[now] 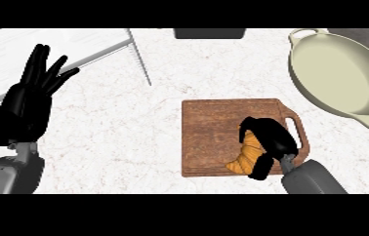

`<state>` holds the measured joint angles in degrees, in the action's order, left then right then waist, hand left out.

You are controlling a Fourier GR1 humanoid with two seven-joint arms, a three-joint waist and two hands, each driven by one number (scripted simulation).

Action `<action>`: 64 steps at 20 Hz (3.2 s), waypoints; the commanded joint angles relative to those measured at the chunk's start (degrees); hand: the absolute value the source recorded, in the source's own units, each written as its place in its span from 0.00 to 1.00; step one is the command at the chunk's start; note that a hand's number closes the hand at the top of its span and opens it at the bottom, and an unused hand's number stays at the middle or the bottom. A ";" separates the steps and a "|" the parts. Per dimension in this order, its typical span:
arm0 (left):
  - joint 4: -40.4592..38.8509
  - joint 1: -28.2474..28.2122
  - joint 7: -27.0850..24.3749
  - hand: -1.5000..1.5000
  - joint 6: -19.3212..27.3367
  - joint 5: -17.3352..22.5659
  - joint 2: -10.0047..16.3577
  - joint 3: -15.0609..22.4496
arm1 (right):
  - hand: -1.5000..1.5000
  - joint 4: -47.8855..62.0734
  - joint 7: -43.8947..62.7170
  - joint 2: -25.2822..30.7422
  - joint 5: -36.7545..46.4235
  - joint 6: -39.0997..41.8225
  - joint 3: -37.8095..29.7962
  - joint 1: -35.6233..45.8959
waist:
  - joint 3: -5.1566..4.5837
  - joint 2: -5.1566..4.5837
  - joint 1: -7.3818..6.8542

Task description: Pick the croissant from the cutting board and place it in the pot

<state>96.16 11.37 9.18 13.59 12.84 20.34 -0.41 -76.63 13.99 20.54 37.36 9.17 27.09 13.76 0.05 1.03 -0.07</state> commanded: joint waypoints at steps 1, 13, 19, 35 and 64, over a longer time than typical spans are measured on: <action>-3.74 -1.59 1.56 0.50 -0.60 0.18 0.14 -1.11 | 1.00 -5.48 -1.11 -0.61 1.78 2.32 4.80 -3.62 | -0.08 -0.93 0.40; -1.06 -2.06 3.33 0.50 -3.78 1.59 1.98 -4.75 | 1.00 -28.44 -10.51 11.83 1.54 5.83 3.75 -14.37 | -0.08 -0.90 0.45; 1.37 -3.44 3.87 0.50 -0.11 -1.33 -0.67 -2.12 | 1.00 -39.43 -9.93 9.47 -3.10 -6.30 -7.26 -21.33 | -0.02 -0.54 2.02; -2.62 -2.39 0.67 0.50 -1.15 -3.52 -3.95 -0.32 | 1.00 -38.76 -2.66 11.55 -23.41 -5.05 -40.76 -9.44 | -0.07 -1.16 0.28; -3.36 3.85 4.37 0.50 -2.16 -4.96 -5.39 -0.86 | 1.00 46.04 -38.79 15.20 -1.43 -28.00 -42.86 23.89 | 0.18 -2.13 -2.63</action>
<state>94.42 13.37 11.42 10.09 8.91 15.83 -1.98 -41.45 -20.70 36.62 35.66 -17.35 -14.81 34.31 0.40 -0.64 -2.69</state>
